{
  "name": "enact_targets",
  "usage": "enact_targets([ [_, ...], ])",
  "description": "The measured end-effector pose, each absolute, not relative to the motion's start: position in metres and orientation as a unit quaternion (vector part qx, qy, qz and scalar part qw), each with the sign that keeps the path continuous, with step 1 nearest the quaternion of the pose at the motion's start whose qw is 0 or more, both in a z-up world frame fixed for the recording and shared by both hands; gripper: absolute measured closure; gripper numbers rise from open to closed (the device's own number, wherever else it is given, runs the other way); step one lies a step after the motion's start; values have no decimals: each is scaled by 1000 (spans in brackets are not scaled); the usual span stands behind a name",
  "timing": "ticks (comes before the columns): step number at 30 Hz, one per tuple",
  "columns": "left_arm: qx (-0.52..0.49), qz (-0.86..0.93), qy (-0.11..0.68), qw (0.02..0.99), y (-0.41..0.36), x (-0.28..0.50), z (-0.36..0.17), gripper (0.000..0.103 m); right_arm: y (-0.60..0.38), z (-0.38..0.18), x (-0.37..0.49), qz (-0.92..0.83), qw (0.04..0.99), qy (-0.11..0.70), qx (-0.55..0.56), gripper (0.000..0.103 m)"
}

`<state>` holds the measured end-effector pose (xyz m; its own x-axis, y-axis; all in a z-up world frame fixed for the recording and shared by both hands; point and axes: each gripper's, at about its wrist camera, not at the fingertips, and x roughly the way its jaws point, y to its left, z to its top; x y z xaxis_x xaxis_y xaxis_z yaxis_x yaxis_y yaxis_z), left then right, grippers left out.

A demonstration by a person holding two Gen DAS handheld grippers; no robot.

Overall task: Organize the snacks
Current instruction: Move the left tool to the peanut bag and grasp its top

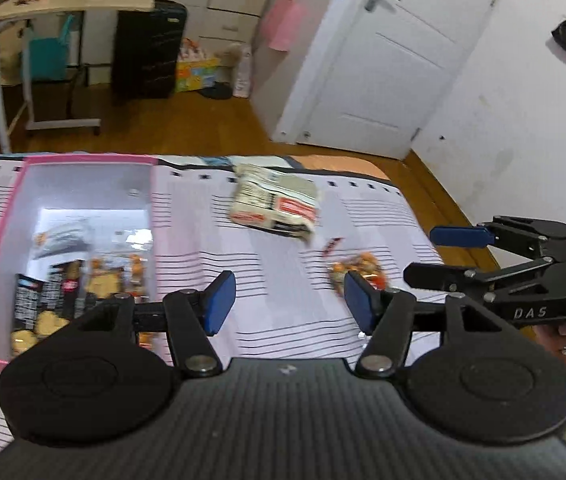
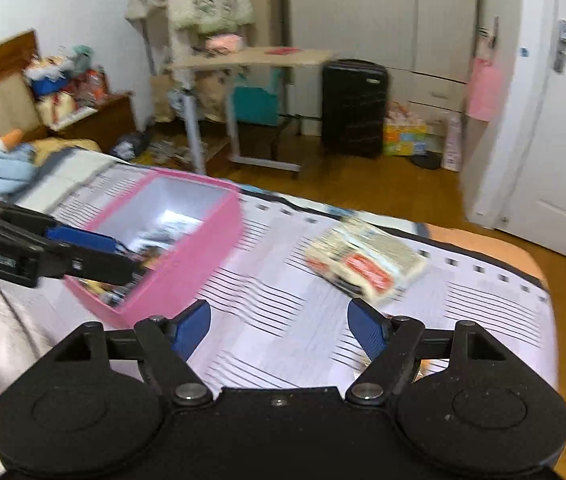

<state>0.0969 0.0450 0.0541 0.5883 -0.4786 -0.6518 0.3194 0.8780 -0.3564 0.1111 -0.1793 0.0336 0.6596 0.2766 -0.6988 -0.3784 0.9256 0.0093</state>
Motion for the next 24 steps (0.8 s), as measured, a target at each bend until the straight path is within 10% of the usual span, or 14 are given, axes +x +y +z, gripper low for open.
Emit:
enact_targets([
  [24,-186,-269,496,805,-110,186,-114,55,-234,-140,183,100,828,543,-100,14],
])
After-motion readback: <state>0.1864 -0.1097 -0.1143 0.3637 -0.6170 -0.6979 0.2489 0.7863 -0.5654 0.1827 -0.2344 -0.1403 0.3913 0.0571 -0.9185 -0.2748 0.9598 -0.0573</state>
